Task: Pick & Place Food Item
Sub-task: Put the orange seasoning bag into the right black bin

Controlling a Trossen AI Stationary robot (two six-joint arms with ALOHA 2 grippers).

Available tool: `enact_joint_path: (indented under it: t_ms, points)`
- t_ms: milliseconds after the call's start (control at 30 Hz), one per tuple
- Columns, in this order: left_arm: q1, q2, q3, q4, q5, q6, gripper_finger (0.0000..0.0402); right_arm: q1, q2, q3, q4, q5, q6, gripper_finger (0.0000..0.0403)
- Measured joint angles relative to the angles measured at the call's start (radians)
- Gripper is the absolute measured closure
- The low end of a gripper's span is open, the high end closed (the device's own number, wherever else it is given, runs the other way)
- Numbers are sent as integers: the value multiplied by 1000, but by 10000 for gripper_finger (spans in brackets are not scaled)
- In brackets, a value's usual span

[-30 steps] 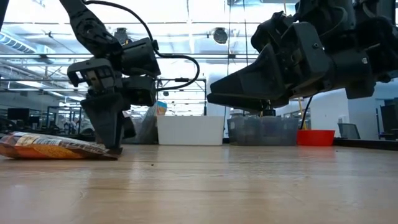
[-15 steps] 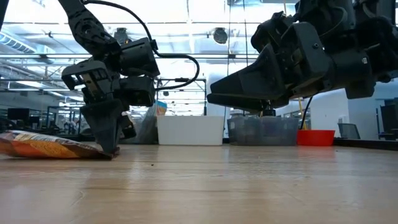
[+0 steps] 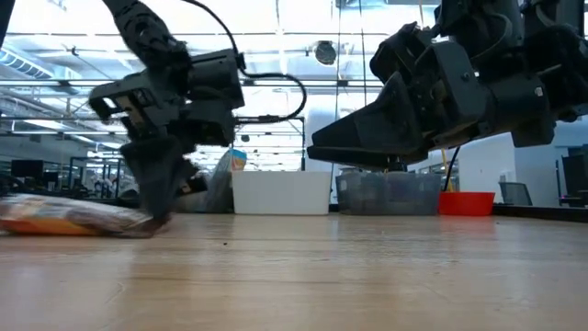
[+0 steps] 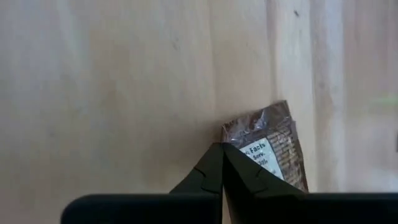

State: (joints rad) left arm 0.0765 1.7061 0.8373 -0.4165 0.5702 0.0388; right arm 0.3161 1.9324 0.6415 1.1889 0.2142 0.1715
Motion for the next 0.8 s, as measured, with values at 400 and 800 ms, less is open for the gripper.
enact_joint_path:
  t_ms: [400,800]
  points:
    - [3,-57,115,-61,-64,71,400,0,0,0,-13,2,0,206]
    - [-33,-334,117,-44,-195,65,401,0,0,0,-14,130,0,206]
